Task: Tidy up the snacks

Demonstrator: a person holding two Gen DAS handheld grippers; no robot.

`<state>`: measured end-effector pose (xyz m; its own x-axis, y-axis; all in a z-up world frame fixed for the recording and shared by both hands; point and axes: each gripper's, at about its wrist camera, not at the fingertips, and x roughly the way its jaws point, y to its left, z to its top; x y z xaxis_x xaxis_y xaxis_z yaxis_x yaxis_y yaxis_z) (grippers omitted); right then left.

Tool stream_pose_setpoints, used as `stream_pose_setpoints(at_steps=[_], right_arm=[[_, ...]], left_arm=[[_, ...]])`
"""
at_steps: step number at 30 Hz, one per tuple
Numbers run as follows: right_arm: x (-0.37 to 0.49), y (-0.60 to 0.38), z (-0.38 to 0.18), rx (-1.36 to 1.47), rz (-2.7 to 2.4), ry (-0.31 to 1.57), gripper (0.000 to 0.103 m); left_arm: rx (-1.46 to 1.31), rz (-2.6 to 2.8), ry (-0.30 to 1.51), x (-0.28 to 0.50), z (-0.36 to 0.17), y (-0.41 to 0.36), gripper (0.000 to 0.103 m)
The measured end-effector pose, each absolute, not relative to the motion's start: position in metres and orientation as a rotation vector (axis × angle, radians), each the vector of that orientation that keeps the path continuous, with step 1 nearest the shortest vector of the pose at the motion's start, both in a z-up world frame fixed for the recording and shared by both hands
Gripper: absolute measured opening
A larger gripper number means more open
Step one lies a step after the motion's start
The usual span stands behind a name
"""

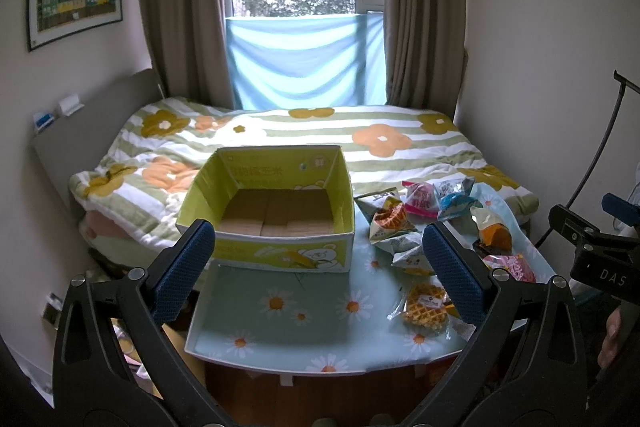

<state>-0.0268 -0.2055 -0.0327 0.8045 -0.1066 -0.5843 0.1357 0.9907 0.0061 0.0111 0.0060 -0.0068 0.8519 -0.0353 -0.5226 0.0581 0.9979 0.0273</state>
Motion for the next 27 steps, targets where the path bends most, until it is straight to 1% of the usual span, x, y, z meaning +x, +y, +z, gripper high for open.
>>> stream_pose_setpoints(at_steps=[6, 13, 19, 27], right_arm=[[-0.027, -0.205, -0.035, 0.053, -0.134, 0.624, 0.103], [-0.025, -0.213, -0.054, 0.118, -0.176, 0.705, 0.103], [-0.021, -0.24, -0.071, 0.177, -0.245, 0.783, 0.103], [0.01, -0.29, -0.1, 0.244, -0.234, 0.881, 0.103]], left_arm=[[0.042, -0.051, 0.558, 0.014, -0.009, 0.007, 0.103], [0.05, -0.117, 0.667, 0.043, -0.023, 0.001, 0.103], [0.042, -0.234, 0.757, 0.074, -0.049, -0.016, 0.103], [0.041, -0.295, 0.866, 0.121, -0.088, -0.069, 0.103]])
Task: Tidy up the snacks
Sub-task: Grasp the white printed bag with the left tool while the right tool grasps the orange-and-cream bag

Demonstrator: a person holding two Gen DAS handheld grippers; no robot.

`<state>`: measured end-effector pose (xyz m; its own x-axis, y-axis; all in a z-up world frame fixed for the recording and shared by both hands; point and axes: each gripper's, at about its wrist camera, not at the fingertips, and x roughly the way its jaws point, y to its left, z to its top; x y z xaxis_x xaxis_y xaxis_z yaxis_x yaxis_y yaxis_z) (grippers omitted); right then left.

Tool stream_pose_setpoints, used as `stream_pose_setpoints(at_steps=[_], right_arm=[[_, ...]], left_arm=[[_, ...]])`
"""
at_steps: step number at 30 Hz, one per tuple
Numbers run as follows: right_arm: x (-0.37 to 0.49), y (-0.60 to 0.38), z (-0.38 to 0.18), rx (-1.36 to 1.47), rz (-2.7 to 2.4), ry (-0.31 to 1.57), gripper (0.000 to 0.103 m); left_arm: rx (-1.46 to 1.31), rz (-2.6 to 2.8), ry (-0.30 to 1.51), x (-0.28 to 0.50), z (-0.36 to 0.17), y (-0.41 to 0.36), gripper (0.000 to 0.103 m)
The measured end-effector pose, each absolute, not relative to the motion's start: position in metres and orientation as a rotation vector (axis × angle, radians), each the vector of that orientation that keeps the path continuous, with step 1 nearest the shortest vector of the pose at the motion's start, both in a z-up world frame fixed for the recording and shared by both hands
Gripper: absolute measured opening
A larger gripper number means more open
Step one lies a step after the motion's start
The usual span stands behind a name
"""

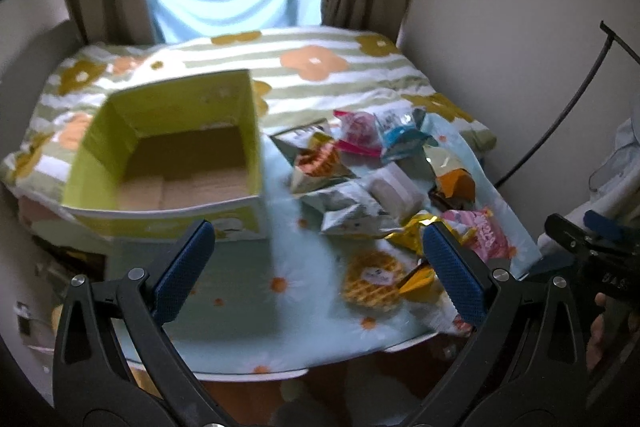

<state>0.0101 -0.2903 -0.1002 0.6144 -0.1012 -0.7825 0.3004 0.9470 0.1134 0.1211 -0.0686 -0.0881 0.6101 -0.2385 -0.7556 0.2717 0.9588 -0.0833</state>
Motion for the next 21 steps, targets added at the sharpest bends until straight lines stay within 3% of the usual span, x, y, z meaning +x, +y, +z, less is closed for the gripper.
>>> stream_pose_setpoints(at_steps=[12, 21], right_arm=[[0.123, -0.348, -0.179, 0.243, -0.045, 1.027, 0.103], [0.198, -0.354, -0.24, 0.138, 0.01, 1.137, 0.103]], left_arm=[[0.025, -0.151, 1.053, 0.204, -0.173, -0.145, 0.103], [0.022, -0.052, 1.156, 0.245, -0.233, -0.16, 0.103]])
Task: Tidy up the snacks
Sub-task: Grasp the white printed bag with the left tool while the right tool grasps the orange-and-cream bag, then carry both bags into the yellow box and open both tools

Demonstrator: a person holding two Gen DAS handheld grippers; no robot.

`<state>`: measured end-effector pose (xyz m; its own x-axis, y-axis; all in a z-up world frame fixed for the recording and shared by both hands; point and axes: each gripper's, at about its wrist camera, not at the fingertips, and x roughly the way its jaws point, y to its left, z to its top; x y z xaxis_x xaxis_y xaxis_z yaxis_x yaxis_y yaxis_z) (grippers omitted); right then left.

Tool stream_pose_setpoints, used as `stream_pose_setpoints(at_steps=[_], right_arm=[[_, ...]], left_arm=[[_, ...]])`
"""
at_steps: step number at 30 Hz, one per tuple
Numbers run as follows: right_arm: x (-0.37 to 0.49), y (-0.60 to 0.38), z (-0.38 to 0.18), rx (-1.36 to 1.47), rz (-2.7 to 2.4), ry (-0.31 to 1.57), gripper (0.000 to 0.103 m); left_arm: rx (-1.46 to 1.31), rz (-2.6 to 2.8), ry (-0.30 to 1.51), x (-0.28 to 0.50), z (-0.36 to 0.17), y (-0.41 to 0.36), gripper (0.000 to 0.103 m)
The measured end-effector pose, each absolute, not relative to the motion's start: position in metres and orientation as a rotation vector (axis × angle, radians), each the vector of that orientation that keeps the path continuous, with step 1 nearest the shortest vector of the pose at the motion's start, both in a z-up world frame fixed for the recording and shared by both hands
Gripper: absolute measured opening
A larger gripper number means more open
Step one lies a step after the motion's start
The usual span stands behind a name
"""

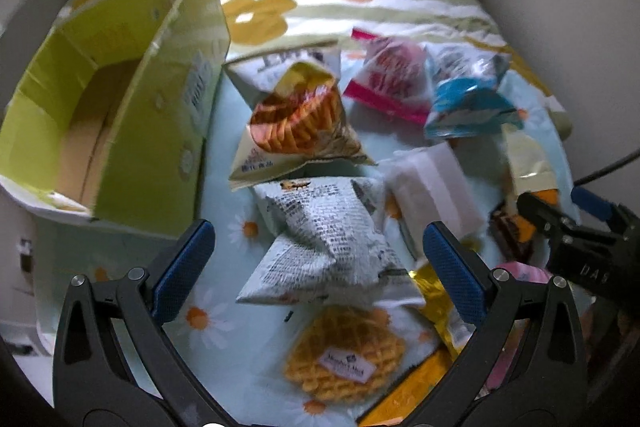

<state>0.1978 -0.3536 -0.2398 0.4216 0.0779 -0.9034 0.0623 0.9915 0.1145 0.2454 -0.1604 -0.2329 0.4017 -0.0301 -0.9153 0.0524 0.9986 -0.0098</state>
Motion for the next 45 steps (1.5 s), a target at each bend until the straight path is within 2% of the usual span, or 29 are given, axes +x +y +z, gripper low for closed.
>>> stream_pose_setpoints(at_steps=[7, 16, 19, 20, 22, 24, 29, 34, 36, 40, 45], right_arm=[[0.223, -0.359, -0.262, 0.077, 0.015, 1.184, 0.103], [0.233, -0.373, -0.278, 0.095, 0.053, 1.226, 0.103], [0.236, -0.377, -0.282, 0.116, 0.075, 1.236, 0.103], [0.236, -0.377, -0.282, 0.118, 0.08, 1.238, 0.103], [0.237, -0.377, -0.282, 0.116, 0.087, 1.243, 0.103], [0.238, -0.378, -0.283, 0.116, 0.093, 1.243, 0.103], [0.237, -0.38, -0.284, 0.114, 0.092, 1.234, 0.103], [0.236, -0.379, -0.284, 0.124, 0.09, 1.232, 0.102], [0.234, -0.378, -0.283, 0.119, 0.085, 1.227, 0.098], [0.231, -0.379, -0.279, 0.101, 0.08, 1.213, 0.083], [0.226, -0.38, -0.273, 0.124, 0.08, 1.196, 0.078]], left_arm=[[0.059, -0.009, 1.223, 0.266, -0.27, -0.164, 0.103], [-0.003, -0.008, 1.288, 0.272, -0.292, -0.159, 0.102], [-0.029, -0.019, 1.298, 0.272, -0.295, -0.155, 0.093], [-0.037, -0.026, 1.306, 0.273, -0.296, -0.155, 0.084], [-0.052, -0.041, 1.326, 0.273, -0.3, -0.154, 0.079], [-0.05, -0.053, 1.332, 0.272, -0.301, -0.156, 0.07], [-0.015, -0.062, 1.318, 0.269, -0.295, -0.166, 0.063], [-0.017, -0.063, 1.304, 0.264, -0.282, -0.166, 0.063], [-0.009, -0.062, 1.291, 0.261, -0.276, -0.166, 0.063], [-0.001, -0.07, 1.261, 0.255, -0.259, -0.165, 0.063], [0.012, -0.095, 1.219, 0.239, -0.238, -0.162, 0.063]])
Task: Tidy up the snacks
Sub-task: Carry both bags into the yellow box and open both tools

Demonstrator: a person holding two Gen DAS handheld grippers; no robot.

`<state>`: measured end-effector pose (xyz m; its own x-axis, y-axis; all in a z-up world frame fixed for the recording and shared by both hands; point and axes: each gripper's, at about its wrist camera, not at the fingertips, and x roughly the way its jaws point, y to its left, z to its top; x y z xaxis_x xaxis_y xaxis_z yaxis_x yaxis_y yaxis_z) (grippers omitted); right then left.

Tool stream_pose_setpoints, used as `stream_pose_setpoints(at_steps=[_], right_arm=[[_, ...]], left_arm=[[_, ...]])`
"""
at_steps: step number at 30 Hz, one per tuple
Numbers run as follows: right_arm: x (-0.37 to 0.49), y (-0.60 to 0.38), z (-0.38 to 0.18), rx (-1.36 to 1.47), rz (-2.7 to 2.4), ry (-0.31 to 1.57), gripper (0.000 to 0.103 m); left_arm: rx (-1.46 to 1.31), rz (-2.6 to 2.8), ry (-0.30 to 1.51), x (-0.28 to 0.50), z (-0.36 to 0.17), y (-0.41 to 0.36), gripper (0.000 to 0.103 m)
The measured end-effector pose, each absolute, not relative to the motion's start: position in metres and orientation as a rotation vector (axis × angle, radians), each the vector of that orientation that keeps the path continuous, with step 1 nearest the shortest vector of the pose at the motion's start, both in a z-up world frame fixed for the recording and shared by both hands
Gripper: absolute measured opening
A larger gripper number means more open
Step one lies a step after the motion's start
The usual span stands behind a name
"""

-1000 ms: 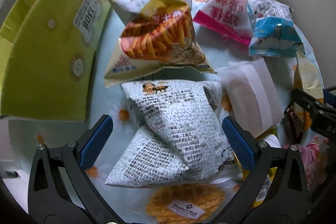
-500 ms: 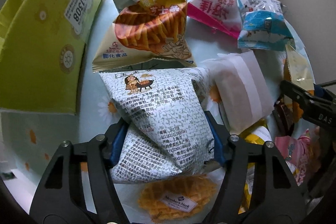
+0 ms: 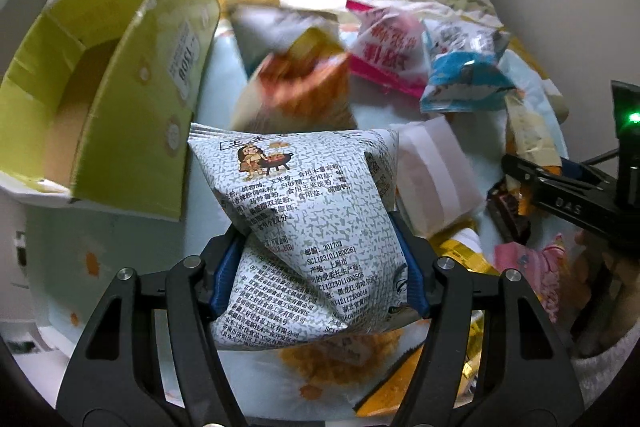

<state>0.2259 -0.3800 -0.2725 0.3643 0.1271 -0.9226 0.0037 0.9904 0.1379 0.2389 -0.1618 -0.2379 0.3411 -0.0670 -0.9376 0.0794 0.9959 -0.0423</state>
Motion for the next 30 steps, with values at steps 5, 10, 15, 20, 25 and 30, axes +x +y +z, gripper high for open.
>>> stream_pose_setpoints(at_steps=[5, 10, 15, 20, 25, 30], right_arm=[[0.217, -0.371, -0.243, 0.111, 0.062, 1.141, 0.078], [0.208, -0.341, -0.19, 0.086, 0.058, 1.061, 0.078], [0.208, -0.298, -0.138, 0.096, 0.067, 0.986, 0.078], [0.215, -0.231, -0.102, 0.123, 0.096, 0.926, 0.078], [0.229, -0.15, -0.089, 0.104, 0.13, 0.899, 0.078], [0.244, -0.084, -0.095, 0.111, 0.164, 0.911, 0.078]], left_arm=[[-0.002, -0.142, 1.161, 0.227, -0.211, -0.152, 0.063], [-0.028, -0.189, 1.071, 0.226, -0.172, -0.127, 0.063], [-0.025, -0.221, 0.981, 0.232, -0.136, -0.087, 0.063], [-0.029, -0.22, 0.924, 0.246, -0.109, -0.022, 0.063], [-0.037, -0.194, 0.901, 0.269, -0.099, 0.056, 0.063], [-0.03, -0.159, 0.921, 0.29, -0.102, 0.125, 0.063]])
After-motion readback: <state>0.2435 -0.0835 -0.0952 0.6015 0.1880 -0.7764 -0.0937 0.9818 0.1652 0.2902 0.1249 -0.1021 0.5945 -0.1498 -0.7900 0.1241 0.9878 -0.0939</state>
